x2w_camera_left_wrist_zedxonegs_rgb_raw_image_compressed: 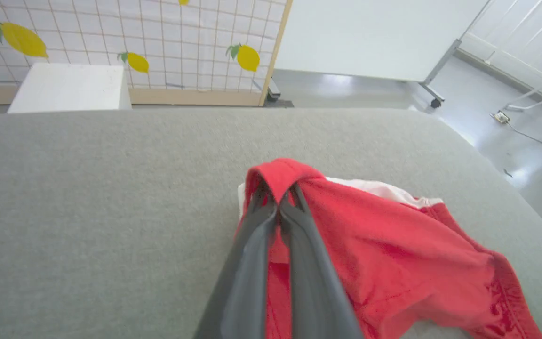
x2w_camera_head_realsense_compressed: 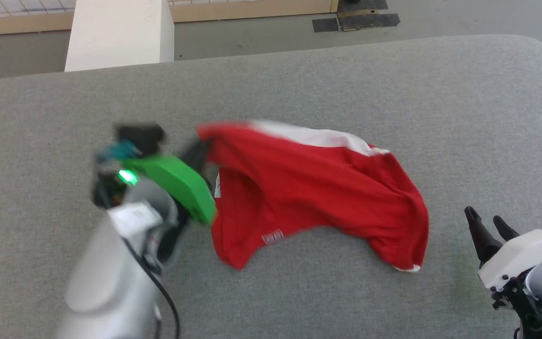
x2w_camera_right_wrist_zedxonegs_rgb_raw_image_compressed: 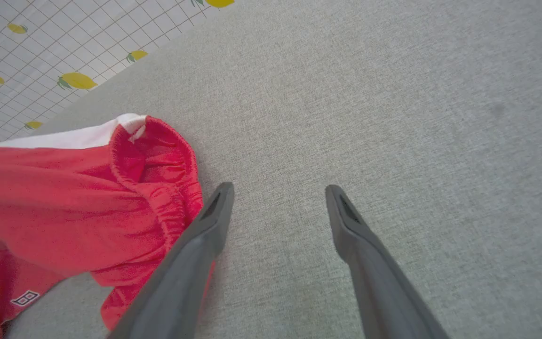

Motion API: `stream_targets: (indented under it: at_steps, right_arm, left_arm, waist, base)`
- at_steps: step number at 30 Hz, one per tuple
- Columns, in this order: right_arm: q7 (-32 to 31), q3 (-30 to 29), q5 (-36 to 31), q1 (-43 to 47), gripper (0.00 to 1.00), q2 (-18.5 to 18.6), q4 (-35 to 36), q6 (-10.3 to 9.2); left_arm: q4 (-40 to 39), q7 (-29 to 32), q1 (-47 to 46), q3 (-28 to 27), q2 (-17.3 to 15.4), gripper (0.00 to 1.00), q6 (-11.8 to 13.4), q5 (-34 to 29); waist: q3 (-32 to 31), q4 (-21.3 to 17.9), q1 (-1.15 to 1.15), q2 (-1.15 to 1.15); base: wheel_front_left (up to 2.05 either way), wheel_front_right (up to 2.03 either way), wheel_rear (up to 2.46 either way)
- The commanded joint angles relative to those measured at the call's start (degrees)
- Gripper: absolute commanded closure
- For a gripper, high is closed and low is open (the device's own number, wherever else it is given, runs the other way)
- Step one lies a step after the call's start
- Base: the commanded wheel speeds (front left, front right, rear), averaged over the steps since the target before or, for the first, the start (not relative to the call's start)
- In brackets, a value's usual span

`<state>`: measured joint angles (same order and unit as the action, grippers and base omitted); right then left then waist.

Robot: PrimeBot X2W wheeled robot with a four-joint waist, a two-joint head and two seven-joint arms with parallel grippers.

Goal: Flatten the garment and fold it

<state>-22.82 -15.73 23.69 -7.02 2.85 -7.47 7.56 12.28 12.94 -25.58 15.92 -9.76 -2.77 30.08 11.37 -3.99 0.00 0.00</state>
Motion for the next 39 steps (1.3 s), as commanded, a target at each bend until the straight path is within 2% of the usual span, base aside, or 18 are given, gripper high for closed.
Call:
stream_targets:
  at_steps: [1,7,8,9,12,16,20,23,26,29,32,36,39]
  right_arm:
    - [0.45,0.16,0.28,-0.87,0.00,0.03,-0.17,-0.08]
    - [0.27,0.37,-0.14,-1.23,0.00,0.03,0.02,-0.08]
    - [0.17,0.59,-0.17,-1.26,0.00,0.03,-0.04,-0.08]
    - [0.14,0.78,-0.13,-1.26,0.00,0.03,-0.11,-0.08]
    - [0.22,1.11,0.01,-1.03,0.00,0.03,-0.36,-0.08]
    - [0.29,1.09,-0.14,-0.63,0.00,0.03,-0.31,-0.08]
    - [0.31,1.53,0.36,-0.49,0.00,0.03,1.44,-0.08]
    - [-0.53,2.77,-0.80,-0.64,0.00,0.03,3.89,-0.08]
    - [-2.66,7.23,-1.89,-1.98,0.00,0.03,5.88,-0.08]
    - [-6.49,12.62,-5.18,-3.63,0.00,0.03,5.48,-0.08]
    - [-10.01,20.50,-10.28,-6.81,0.00,0.03,4.38,-0.08]
    - [-13.65,32.34,-10.87,-10.64,0.00,0.03,-0.24,-0.08]
    - [-13.99,36.66,-11.92,-13.88,0.00,0.03,-5.25,-0.08]
  left_arm:
    - [-0.11,-1.59,-2.65,-1.39,-1.12,1.00,0.80,-0.59]
    - [8.45,-0.69,-4.18,-4.96,-3.50,1.00,3.73,-0.06]
    - [10.76,-0.56,-4.04,-5.41,-3.66,0.52,4.04,0.27]
    - [12.55,-0.49,-3.84,-5.84,-3.49,0.00,4.24,0.84]
    - [17.37,0.47,-2.73,-6.44,-2.91,0.00,4.51,2.35]
    - [18.17,0.10,0.43,-8.19,-2.04,0.00,4.12,5.27]
    - [11.20,-6.69,5.37,-10.32,-1.86,0.00,2.86,6.32]
    - [4.37,-13.61,10.24,-10.17,-2.25,0.00,2.28,3.83]
    - [-0.03,-20.78,15.39,-9.97,-2.13,0.00,3.04,0.72]
    - [-1.59,-24.75,18.54,-8.97,-1.98,0.00,3.63,-2.10]
    - [-2.53,-26.27,20.35,-8.45,-1.05,0.00,4.04,-3.19]
    - [-3.09,-26.94,21.43,-8.64,0.16,0.00,4.44,-3.00]
    - [-3.53,-27.20,21.77,-8.70,0.90,0.00,4.47,-2.71]
  waist:
    - [0.10,0.11,0.00,0.00]
    - [0.47,0.22,0.00,0.00]
    - [0.51,0.17,0.00,0.00]
    - [0.46,0.16,0.00,0.00]
    - [0.00,0.26,0.00,0.00]
    - [-0.89,0.62,0.00,0.00]
    - [-1.76,1.38,0.00,0.00]
    - [-2.18,2.37,0.00,0.00]
    - [-2.36,3.15,0.00,0.00]
    - [-2.24,3.99,0.00,0.00]
    - [-1.78,4.82,0.00,0.00]
    - [-0.86,5.78,0.00,0.00]
    - [-0.10,6.51,0.00,0.00]
  base:
    - [0.00,0.00,0.00]
    - [0.00,0.00,0.00]
    - [0.00,0.00,0.00]
    - [0.00,0.00,0.00]
    - [0.00,0.00,0.00]
    - [0.00,0.00,0.00]
    - [0.00,0.00,0.00]
    - [0.00,0.00,0.00]
    - [0.00,0.00,0.00]
    - [0.00,0.00,0.00]
    - [0.00,0.00,0.00]
    - [0.00,0.00,0.00]
    - [0.00,0.00,0.00]
